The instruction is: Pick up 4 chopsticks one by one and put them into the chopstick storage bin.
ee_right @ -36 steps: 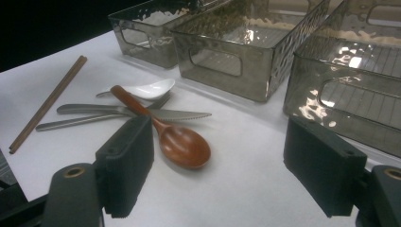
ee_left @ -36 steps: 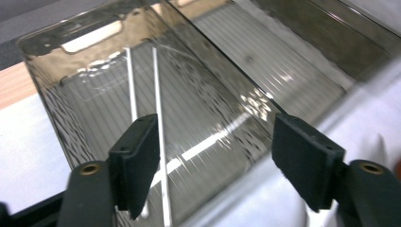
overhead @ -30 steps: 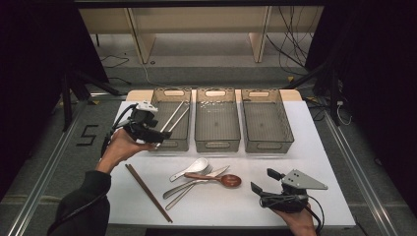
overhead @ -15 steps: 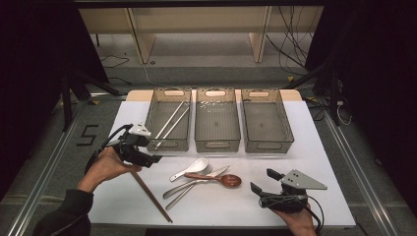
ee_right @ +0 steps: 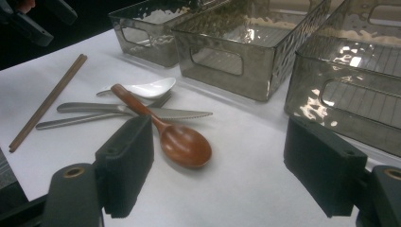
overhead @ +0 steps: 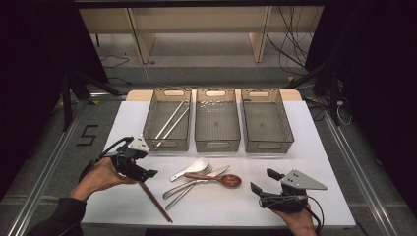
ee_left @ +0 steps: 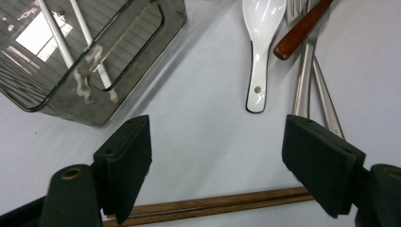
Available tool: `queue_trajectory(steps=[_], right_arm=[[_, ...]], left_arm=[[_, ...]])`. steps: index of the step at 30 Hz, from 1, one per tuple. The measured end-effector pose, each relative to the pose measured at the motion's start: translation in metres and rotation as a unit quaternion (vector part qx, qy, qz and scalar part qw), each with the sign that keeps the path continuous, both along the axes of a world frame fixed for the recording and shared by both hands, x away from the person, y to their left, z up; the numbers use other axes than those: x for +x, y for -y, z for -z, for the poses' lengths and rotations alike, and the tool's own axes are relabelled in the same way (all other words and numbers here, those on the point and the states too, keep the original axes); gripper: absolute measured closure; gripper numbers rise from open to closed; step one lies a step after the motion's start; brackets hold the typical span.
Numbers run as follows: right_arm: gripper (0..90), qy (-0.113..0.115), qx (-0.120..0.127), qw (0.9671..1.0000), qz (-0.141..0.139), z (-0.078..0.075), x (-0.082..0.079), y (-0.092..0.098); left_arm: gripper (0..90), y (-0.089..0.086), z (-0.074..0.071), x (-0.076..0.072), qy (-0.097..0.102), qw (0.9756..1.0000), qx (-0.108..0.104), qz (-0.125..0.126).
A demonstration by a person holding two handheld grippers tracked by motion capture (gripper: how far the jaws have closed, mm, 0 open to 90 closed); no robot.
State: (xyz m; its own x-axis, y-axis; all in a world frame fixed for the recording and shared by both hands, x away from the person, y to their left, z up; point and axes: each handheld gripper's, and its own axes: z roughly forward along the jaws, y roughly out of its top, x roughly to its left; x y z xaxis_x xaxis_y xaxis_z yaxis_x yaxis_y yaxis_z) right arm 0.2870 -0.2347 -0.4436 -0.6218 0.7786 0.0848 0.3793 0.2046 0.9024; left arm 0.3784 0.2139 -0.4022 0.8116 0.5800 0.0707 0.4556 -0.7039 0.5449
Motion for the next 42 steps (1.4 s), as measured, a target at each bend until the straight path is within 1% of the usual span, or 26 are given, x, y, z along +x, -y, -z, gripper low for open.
queue_trajectory(steps=[2, 4, 7, 11, 13, 15, 18, 22, 23, 24, 25, 30, 33, 34, 35, 36, 38, 39, 40, 42], right_arm=[[25.9, 0.000, 0.000, 1.0000, -0.001, 0.000, 0.000, 0.000], [25.9, 0.000, 0.000, 1.0000, -0.001, 0.000, 0.000, 0.000], [25.8, -0.001, 0.000, 1.0000, 0.000, 0.000, 0.000, 0.000], [25.8, -0.001, 0.001, 1.0000, 0.001, 0.000, 0.000, 0.000], [25.8, -0.001, 0.001, 1.0000, 0.001, 0.000, 0.000, 0.000], [25.9, -0.001, 0.000, 1.0000, 0.000, 0.000, 0.000, 0.000], [25.8, -0.001, 0.000, 1.0000, 0.000, 0.000, 0.000, 0.000], [25.9, -0.002, 0.000, 1.0000, 0.000, 0.000, 0.000, 0.000], [25.8, -0.002, 0.000, 1.0000, 0.000, 0.000, 0.000, 0.000], [25.8, -0.001, 0.000, 1.0000, 0.000, 0.000, 0.000, 0.000], [25.8, -0.001, 0.000, 1.0000, 0.000, 0.000, 0.000, 0.000], [25.9, -0.001, 0.000, 1.0000, 0.000, 0.001, 0.000, 0.000], [25.9, -0.002, -0.001, 1.0000, -0.001, 0.001, 0.000, 0.000], [25.9, -0.001, -0.001, 1.0000, -0.001, 0.001, 0.000, 0.000], [25.9, -0.001, -0.001, 1.0000, -0.001, 0.001, 0.000, 0.000], [25.9, -0.002, -0.001, 1.0000, -0.001, 0.001, 0.000, 0.000], [25.9, -0.001, -0.001, 1.0000, -0.001, 0.001, 0.000, 0.000], [25.9, -0.001, 0.000, 1.0000, -0.001, 0.001, 0.000, 0.000], [25.9, -0.001, -0.001, 1.0000, -0.001, 0.001, 0.000, 0.000], [25.9, -0.001, -0.001, 1.0000, -0.001, 0.000, 0.000, 0.000]], left_arm=[[24.8, -0.001, 0.003, -0.003, -0.003, 1.0000, 0.001, 0.003], [24.7, -0.002, 0.006, -0.005, -0.006, 0.9999, 0.012, 0.009], [24.9, -0.004, 0.011, -0.007, -0.010, 0.9998, 0.014, 0.011], [25.1, -0.005, 0.017, -0.011, -0.012, 0.9992, 0.027, 0.026], [25.0, -0.006, 0.020, -0.013, -0.016, 0.9990, 0.032, 0.028], [25.1, -0.007, 0.022, -0.014, -0.018, 0.9984, 0.043, 0.032], [25.5, -0.009, 0.025, -0.014, -0.021, 0.9982, 0.050, 0.028], [26.8, -0.012, 0.029, -0.014, -0.024, 0.9960, 0.076, 0.040], [27.1, -0.012, 0.030, -0.015, -0.024, 0.9960, 0.076, 0.040], [27.6, -0.013, 0.031, -0.015, -0.028, 0.9953, 0.081, 0.046], [27.9, -0.013, 0.032, -0.016, -0.028, 0.9955, 0.079, 0.045], [29.7, -0.014, 0.037, -0.018, -0.039, 0.9933, 0.092, 0.059], [30.3, -0.014, 0.041, -0.019, -0.042, 0.9914, 0.103, 0.069], [30.5, -0.015, 0.041, -0.019, -0.044, 0.9902, 0.109, 0.076], [30.7, -0.014, 0.042, -0.020, -0.044, 0.9907, 0.104, 0.075], [30.9, -0.014, 0.042, -0.020, -0.044, 0.9901, 0.106, 0.081], [31.1, -0.014, 0.043, -0.020, -0.046, 0.9898, 0.107, 0.082], [31.4, -0.014, 0.044, -0.020, -0.046, 0.9891, 0.110, 0.086], [31.6, -0.014, 0.045, -0.020, -0.046, 0.9893, 0.108, 0.086], [31.7, -0.014, 0.046, -0.020, -0.049, 0.9881, 0.113, 0.093]])
